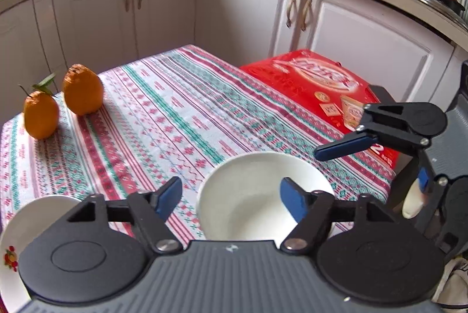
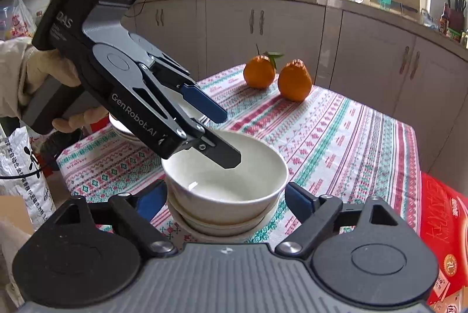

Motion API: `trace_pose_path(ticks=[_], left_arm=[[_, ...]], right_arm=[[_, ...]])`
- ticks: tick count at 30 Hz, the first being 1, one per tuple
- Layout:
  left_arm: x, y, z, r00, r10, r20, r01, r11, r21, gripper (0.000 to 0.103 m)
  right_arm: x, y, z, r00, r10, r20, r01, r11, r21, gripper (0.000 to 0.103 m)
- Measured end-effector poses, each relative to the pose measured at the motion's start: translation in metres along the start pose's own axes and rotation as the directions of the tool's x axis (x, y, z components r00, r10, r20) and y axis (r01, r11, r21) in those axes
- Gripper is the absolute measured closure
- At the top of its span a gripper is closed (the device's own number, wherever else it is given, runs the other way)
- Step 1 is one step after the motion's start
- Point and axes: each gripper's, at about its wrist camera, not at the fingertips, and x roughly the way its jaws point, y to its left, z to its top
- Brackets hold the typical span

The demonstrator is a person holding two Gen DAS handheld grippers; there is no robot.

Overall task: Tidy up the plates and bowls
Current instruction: 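Lower the bowl into the bowl stack with the left tool, then open the left tool and withdraw it from the bowl stack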

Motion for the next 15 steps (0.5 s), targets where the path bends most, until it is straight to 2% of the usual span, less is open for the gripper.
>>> trace_pose_path(ticks=[2,6,10,15], left_arm=[[-0.007,0.002,0.000,1.000,0.008,0.018,-0.008,1.000,-0.005,0.026],[-0.023,0.001,-0.005,0.997,0.042,0.070,-0.041,0.999,-0.004,0.016],[-0.039,-0.006,-0.017,0.992,0.057,0.113,-0.059,0.998,0.012,0.013],[-0.056,-0.012,-0.038,0.989,0.054,0.137,-0.055,0.998,0.005,0.012]], right_arm=[[-0.004,-0.001,0.002,1.000,-0.012,0.018,0.012,1.000,0.003,0.010],[-0.009,-0.006,0.004,0.996,-0.058,0.066,0.055,0.997,0.055,0.005],[-0.002,-0.013,0.003,0.995,-0.090,0.040,0.086,0.992,0.092,0.005],[0.000,-0.014,-0.002,0.996,-0.084,0.018,0.082,0.993,0.088,0.005]])
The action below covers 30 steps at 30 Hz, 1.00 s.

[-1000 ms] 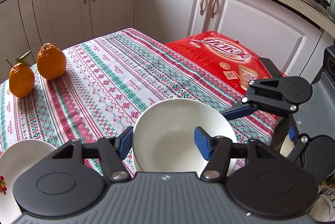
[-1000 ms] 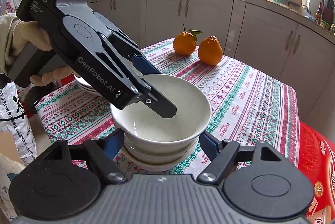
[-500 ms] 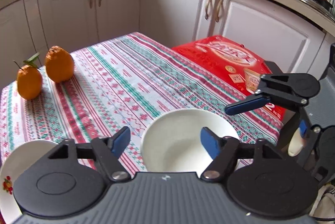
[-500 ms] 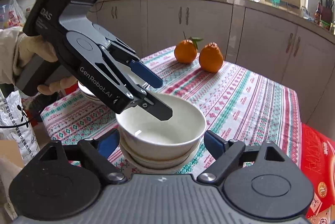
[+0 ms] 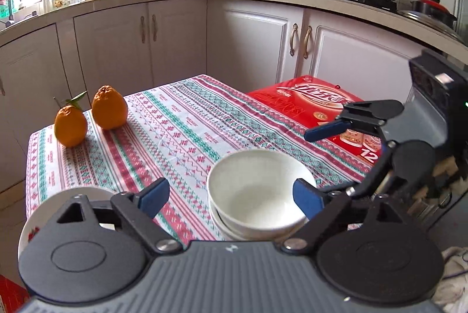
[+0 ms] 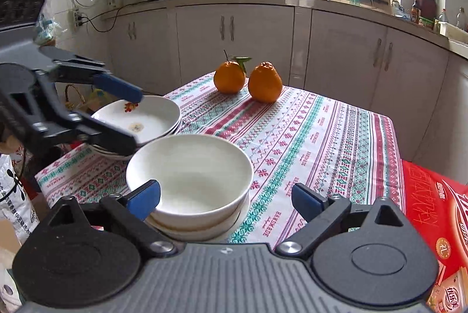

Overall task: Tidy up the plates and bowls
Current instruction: 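Open the left tool and withdraw it from the bowl stack, then grasp the bowl stack from opposite sides with the left tool while the right tool grips too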

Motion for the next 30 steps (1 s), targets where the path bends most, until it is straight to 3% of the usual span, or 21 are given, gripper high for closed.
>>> trace_pose_path(ticks=[6,10,17,23,30], left_arm=[[-0.006,0.000,-0.021,1.000,0.003,-0.031,-0.003,1.000,-0.007,0.012],[0.001,0.000,-0.035,0.996,-0.014,-0.089,0.015,1.000,0.004,0.012],[0.029,-0.004,-0.051,0.984,-0.067,-0.167,0.072,0.997,0.027,0.012],[0.050,-0.005,-0.054,0.974,-0.095,-0.207,0.109,0.992,0.058,0.012],[0.064,-0.001,-0.052,0.967,-0.112,-0.228,0.131,0.989,0.073,0.012]], right_arm=[[-0.012,0.000,-0.004,0.999,0.039,0.005,-0.039,0.999,-0.011,0.000],[-0.017,0.006,-0.010,0.996,0.075,-0.048,-0.079,0.993,-0.085,0.000],[0.009,0.015,-0.027,0.978,0.060,-0.201,-0.095,0.981,-0.168,0.000],[0.033,0.012,-0.026,0.963,0.078,-0.259,-0.128,0.975,-0.180,0.000],[0.045,0.006,-0.022,0.960,0.084,-0.269,-0.142,0.968,-0.207,0.000]])
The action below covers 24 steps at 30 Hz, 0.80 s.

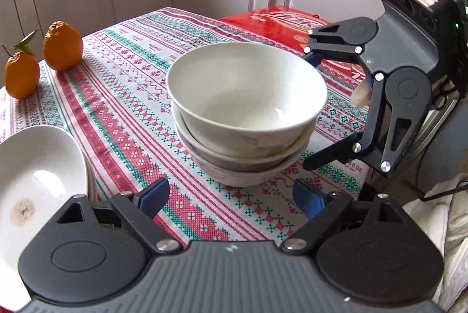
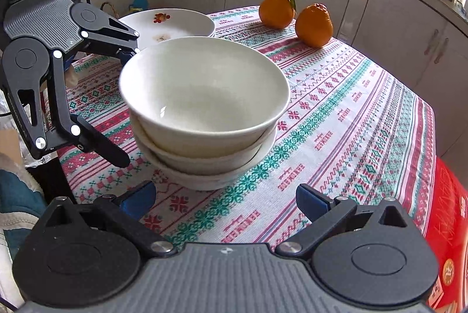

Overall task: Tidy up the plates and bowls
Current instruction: 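Grasp the bowl stack from opposite sides with the left tool while the right tool grips too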

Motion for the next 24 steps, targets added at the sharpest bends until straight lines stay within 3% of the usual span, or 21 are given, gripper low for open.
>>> trace_pose_path(ticks=[11,19,24], left_arm=[[0.011,-0.001,0.007,1.000,-0.021,-0.023,0.024,0.993,0.112,0.013],[0.017,-0.001,0.019,0.995,-0.090,-0.043,0.097,0.973,0.211,0.016],[0.019,0.007,0.025,0.990,-0.129,-0.060,0.140,0.964,0.224,0.020]], right_arm=[[0.006,-0.008,0.014,0.995,0.099,0.003,-0.098,0.988,-0.122,0.000],[0.018,-0.010,0.026,0.991,0.128,-0.047,-0.135,0.964,-0.230,0.002],[0.022,-0.012,0.031,0.984,0.164,-0.075,-0.178,0.951,-0.254,0.007]])
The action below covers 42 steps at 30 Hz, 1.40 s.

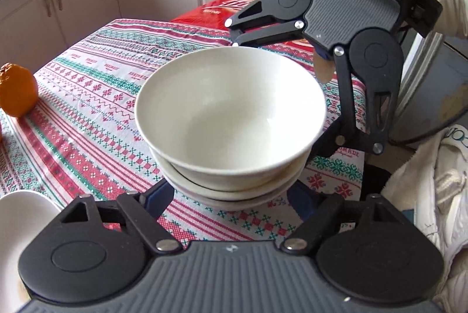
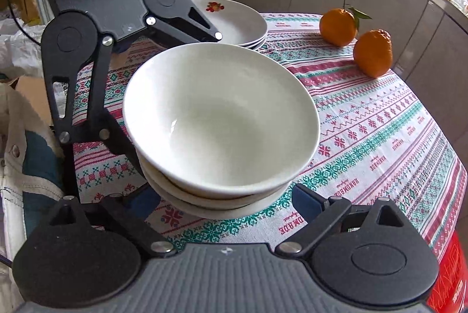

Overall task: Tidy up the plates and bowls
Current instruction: 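Grasp the bowl stack from opposite sides with the left tool while the right tool grips too, then lift the bowl stack with both tools and lower it onto the plate stack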

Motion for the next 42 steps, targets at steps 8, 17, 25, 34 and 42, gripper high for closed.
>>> trace_pose_path(ticks=[8,17,25,34,42], left_arm=[[0.000,0.007,0.001,0.999,-0.049,-0.015,0.049,0.998,0.027,0.021],[-0.001,0.010,0.006,0.996,-0.083,-0.040,0.085,0.995,0.053,0.021],[-0.001,0.010,0.007,0.996,-0.084,-0.042,0.086,0.995,0.053,0.021],[-0.030,0.013,0.003,0.998,-0.055,-0.001,0.055,0.998,0.038,0.021],[-0.069,0.031,-0.009,0.999,0.023,0.027,-0.023,1.000,-0.007,0.021]], right_arm=[[0.003,-0.004,0.004,0.998,0.060,-0.016,-0.060,0.998,-0.003,0.012],[0.004,-0.004,0.004,0.997,0.073,-0.030,-0.073,0.997,-0.014,0.014],[0.002,-0.004,0.006,0.997,0.076,-0.032,-0.076,0.997,0.018,0.015],[-0.007,0.003,0.030,0.997,0.064,-0.037,-0.065,0.998,-0.017,0.015],[-0.005,0.008,0.077,0.997,0.070,-0.015,-0.072,0.991,-0.110,0.015]])
